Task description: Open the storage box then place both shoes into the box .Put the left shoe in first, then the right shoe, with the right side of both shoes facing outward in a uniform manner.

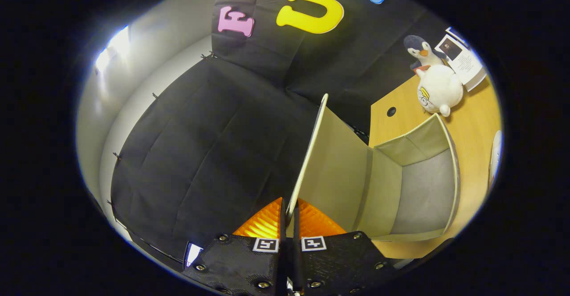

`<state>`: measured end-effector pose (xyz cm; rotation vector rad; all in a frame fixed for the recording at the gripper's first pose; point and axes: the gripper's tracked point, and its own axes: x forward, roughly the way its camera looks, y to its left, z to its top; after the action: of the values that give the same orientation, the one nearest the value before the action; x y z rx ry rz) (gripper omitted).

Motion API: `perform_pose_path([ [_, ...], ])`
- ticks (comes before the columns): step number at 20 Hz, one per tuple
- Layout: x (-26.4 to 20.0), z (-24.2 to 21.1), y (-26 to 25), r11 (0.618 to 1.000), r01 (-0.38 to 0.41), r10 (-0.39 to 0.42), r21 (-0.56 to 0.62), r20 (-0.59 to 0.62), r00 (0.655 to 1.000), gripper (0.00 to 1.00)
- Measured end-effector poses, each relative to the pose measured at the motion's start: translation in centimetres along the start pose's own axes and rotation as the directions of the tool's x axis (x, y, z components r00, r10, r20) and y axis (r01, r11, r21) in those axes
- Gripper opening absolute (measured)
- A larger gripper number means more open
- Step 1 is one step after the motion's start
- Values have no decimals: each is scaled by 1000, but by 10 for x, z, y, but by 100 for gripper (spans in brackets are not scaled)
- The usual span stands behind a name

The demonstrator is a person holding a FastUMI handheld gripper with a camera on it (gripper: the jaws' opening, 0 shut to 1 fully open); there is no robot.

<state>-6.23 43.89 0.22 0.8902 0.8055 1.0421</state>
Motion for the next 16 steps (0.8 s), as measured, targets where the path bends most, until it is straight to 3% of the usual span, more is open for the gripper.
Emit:
perform_pose_path([
  [8,57,-36,19,991,29,-36,-127,-54,998,4],
  [9,62,-42,20,987,33,-44,-159,-66,997,13],
  [10,64,-46,24,980,20,-36,-198,-79,996,13],
  [12,66,-41,21,959,24,-42,-284,-58,997,35],
  [13,64,-35,21,947,34,-49,-319,-38,998,61],
  [15,58,-23,18,932,70,-73,-355,5,997,98],
  [16,52,-15,13,928,93,-89,-360,28,996,97],
])
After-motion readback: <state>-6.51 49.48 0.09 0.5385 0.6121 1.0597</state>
